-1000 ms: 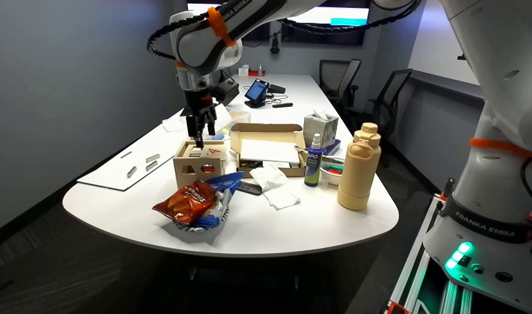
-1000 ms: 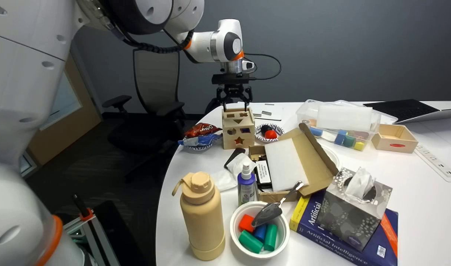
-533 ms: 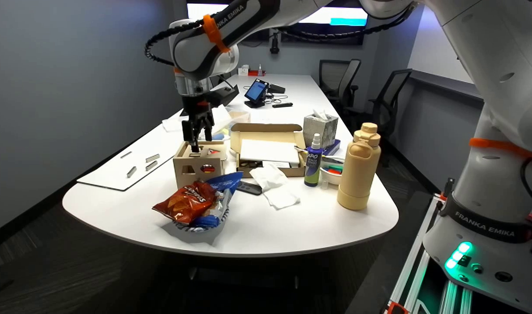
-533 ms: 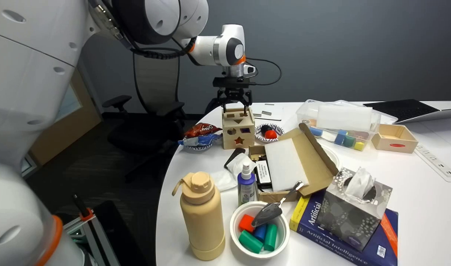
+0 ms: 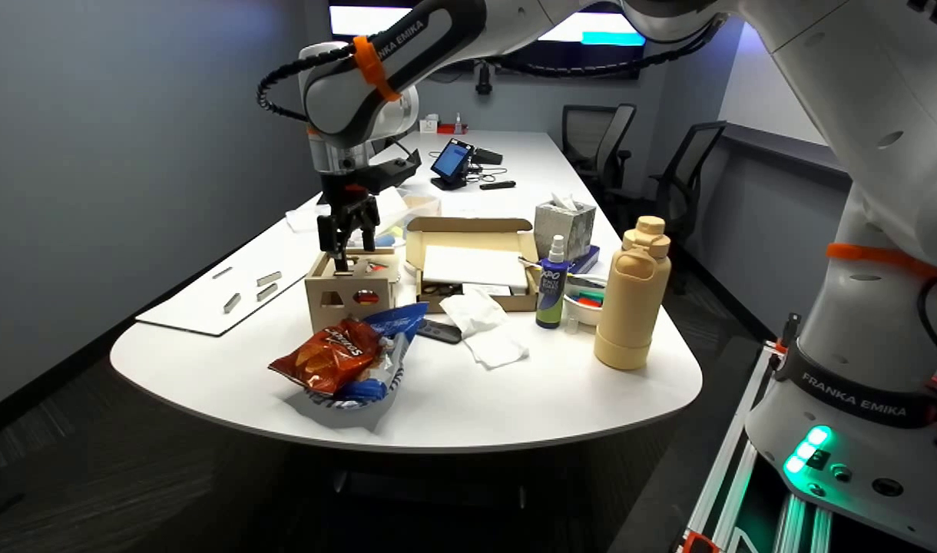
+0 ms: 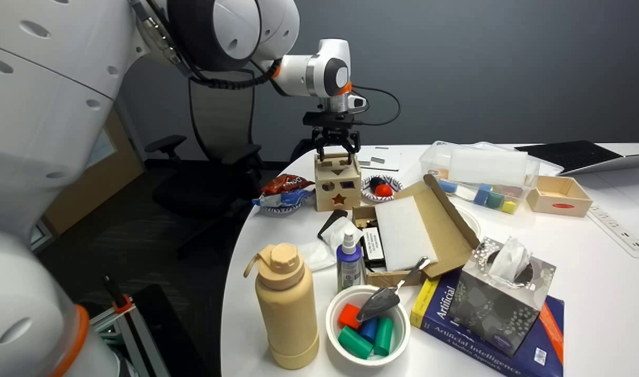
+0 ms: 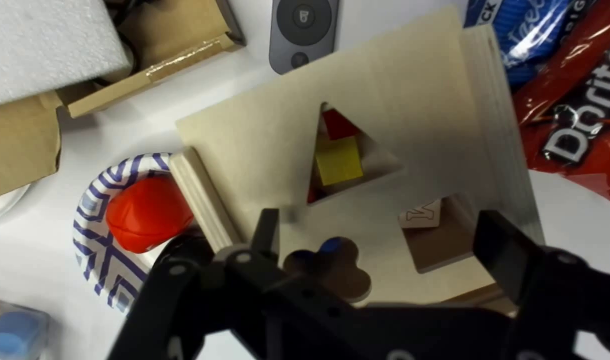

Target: Open the box

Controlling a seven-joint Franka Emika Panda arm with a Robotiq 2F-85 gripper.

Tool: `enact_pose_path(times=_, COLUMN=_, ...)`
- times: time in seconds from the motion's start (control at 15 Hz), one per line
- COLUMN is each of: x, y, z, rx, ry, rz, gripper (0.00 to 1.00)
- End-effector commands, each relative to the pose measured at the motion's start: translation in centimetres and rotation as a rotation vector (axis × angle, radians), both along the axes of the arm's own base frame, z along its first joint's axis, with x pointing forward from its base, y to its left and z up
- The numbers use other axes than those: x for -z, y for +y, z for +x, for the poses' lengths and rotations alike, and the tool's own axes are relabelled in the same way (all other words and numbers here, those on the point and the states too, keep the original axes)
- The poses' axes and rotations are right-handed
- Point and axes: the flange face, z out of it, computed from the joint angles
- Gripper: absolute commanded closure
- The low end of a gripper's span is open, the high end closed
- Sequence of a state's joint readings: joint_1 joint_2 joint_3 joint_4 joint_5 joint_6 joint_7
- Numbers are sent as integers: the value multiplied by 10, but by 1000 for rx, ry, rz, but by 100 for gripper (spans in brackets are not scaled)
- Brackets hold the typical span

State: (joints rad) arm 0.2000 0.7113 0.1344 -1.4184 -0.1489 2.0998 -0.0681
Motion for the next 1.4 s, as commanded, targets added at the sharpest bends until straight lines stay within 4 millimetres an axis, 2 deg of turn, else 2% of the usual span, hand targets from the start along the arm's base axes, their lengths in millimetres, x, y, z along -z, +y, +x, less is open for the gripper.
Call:
enact_pose_path(times=0.0, x=-1, y=8, z=5, rx=49, ry=-13, rz=-33, gripper=0)
enact_pose_path(times=0.8, x=10, y=21, z=-1, rx=124, ry=11, rz=-164, gripper=0)
enact_pose_path(times=1.33, x=14, y=14, z=-6, rx=196, ry=32, rz=-188, gripper=0)
